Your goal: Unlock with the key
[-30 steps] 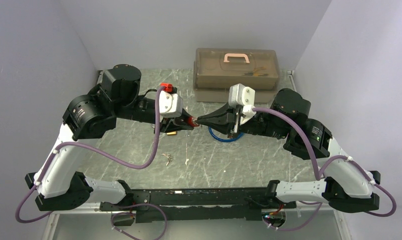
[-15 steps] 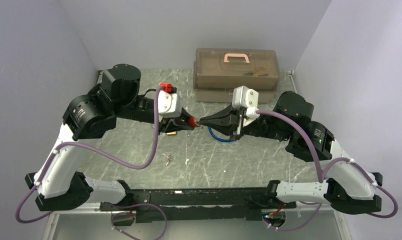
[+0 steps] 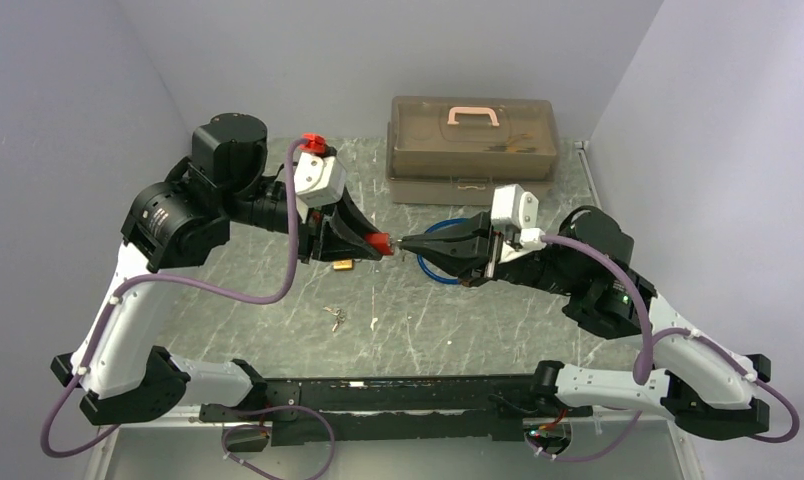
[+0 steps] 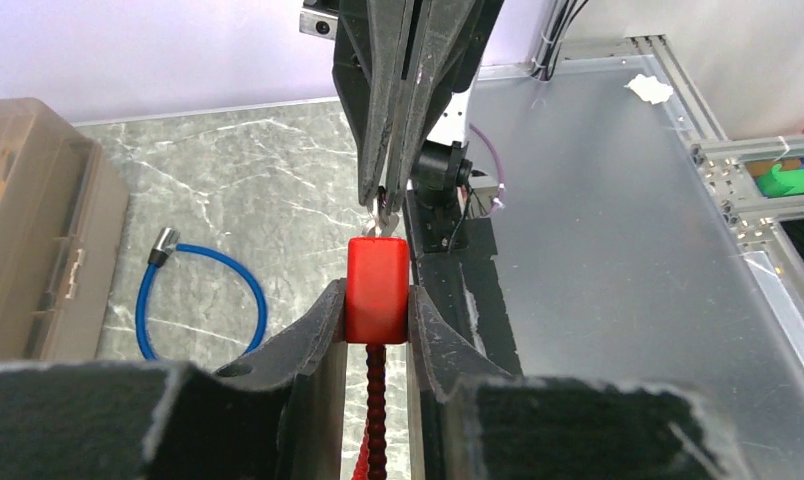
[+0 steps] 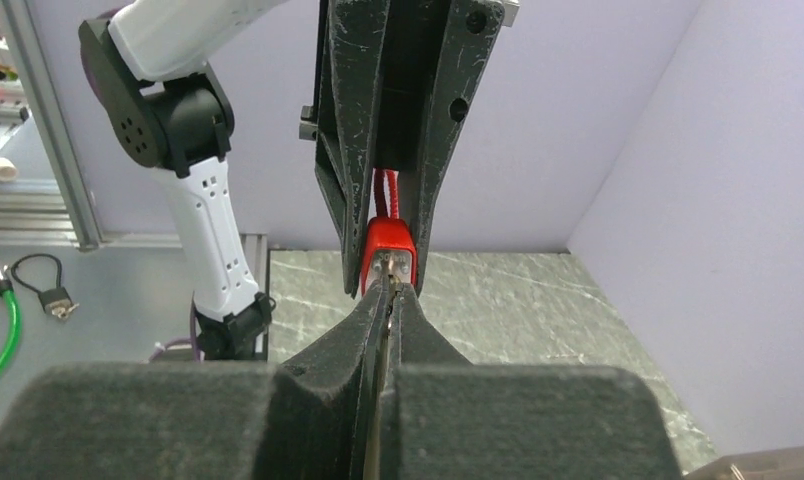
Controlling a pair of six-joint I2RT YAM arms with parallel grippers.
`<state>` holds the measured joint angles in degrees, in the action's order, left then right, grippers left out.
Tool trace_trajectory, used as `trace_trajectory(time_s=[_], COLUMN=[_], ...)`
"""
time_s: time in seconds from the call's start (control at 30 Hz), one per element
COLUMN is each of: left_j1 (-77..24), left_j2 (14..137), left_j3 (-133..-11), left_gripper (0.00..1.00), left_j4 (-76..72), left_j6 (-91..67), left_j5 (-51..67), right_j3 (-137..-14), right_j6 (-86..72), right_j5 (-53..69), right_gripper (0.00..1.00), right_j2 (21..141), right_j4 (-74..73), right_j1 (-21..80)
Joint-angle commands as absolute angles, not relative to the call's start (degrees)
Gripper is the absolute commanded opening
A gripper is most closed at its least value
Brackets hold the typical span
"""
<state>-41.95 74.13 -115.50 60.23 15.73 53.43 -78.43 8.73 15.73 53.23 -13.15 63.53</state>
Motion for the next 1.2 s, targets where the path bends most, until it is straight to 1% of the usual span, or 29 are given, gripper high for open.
trace_trajectory(time_s=[0.0,0.2,0.53,0.57,0.63,0.67,0.73,0.8,0.93,1.03,1.17], left_j1=[-39.72,-39.16,-39.15,-39.09,-39.09,-39.14,-39.13,-39.12,-39.07,-39.16,-39.10], left_j2=[71.90,71.64,71.26,71.28,71.32,71.28,71.28,71.39,71.37,71.28,71.19], left_j3=[-117.09,-116.97,-115.78,-115.72,-115.50,-115.47,-115.48,-115.49,-115.75,-115.74,-115.70], left_gripper=[0.00,0.00,0.00,0.00,0.00,0.00,0.00,0.00,0.00,0.00,0.00], left_j4=[57.17,56.85,57.29,57.37,57.48,57.52,57.65,57.64,57.65,57.66,57.66], left_j6=[11.66,11.58,12.46,12.60,12.70,12.80,12.94,12.96,13.01,13.02,13.01], left_j5=[60.54,60.62,56.54,56.52,56.45,56.35,56.25,56.35,56.41,56.60,56.79], right_j3=[-74.48,-74.05,-82.31,-83.09,-84.36,-84.90,-85.85,-86.23,-87.43,-87.96,-88.36], right_j6=[6.07,5.62,6.96,6.96,6.94,7.06,7.12,7.04,7.52,7.94,7.92], right_j5=[13.54,13.90,16.99,17.50,18.39,18.76,19.61,20.63,21.91,21.94,22.38], right_gripper=[0.00,0.00,0.00,0.03,0.14,0.17,0.21,0.22,0.21,0.15,0.13], right_j2=[49.04,49.70,52.85,53.16,53.94,54.21,54.73,55.12,56.86,57.80,58.44], right_j4=[-5.82,-4.32,-10.64,-10.95,-11.80,-12.24,-12.95,-13.05,-14.56,-15.39,-15.60], right_j1=[63.02,63.03,63.02,63.02,63.02,63.03,63.01,63.03,63.02,62.99,62.52])
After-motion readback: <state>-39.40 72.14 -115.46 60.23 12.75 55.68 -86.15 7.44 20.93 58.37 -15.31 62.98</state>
